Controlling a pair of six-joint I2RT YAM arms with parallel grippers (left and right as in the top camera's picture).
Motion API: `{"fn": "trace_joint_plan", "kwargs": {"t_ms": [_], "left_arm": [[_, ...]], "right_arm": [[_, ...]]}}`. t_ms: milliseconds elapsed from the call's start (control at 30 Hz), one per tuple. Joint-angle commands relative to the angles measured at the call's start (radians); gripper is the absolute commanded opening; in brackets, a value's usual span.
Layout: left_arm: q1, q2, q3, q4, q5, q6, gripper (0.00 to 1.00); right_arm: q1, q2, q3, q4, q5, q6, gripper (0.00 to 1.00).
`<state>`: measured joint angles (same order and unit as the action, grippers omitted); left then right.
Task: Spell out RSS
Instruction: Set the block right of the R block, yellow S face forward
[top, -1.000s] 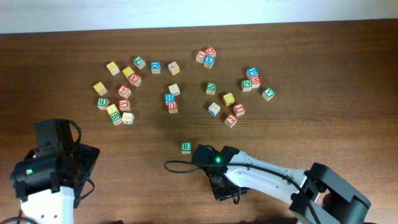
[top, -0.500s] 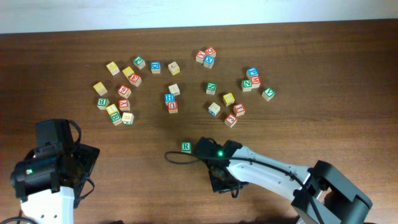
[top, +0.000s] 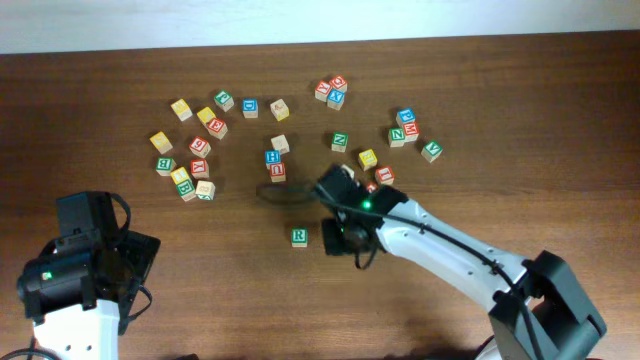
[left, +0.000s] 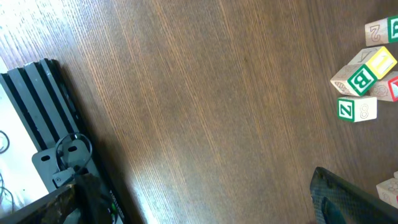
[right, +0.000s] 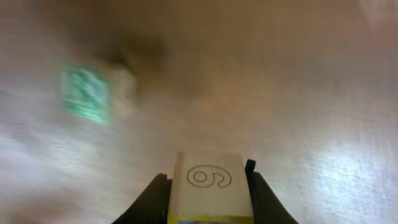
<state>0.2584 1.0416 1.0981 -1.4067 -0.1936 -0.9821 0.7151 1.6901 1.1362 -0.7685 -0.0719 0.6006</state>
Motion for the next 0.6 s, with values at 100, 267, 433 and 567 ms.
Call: {"fn": "trace_joint_plan", "kwargs": {"t_ms": [100,267,433,567], "left_arm": [[0.006,0.0,0.013,-0.002,-0.004,0.015,0.99],[0.006,0.0,0.013,-0.002,-0.004,0.015,0.99],[0.006,0.0,0.013,-0.001,-0.004,0.015,0.99],[0.006,0.0,0.013,-0.001,-0.005,0.015,0.99]], "right_arm": [[-0.009,0.019,0.03,0.111,-0.006,-0.016,0.23],[-0.008,0.075,0.03,0.113,-0.003,-0.016,0.2],[-0.009,0.145,0.03,0.111,-0.008,-0.002,0.2],[-0.008,0.164,0.03,0.117,-0.033,0.003,0.2]]}}
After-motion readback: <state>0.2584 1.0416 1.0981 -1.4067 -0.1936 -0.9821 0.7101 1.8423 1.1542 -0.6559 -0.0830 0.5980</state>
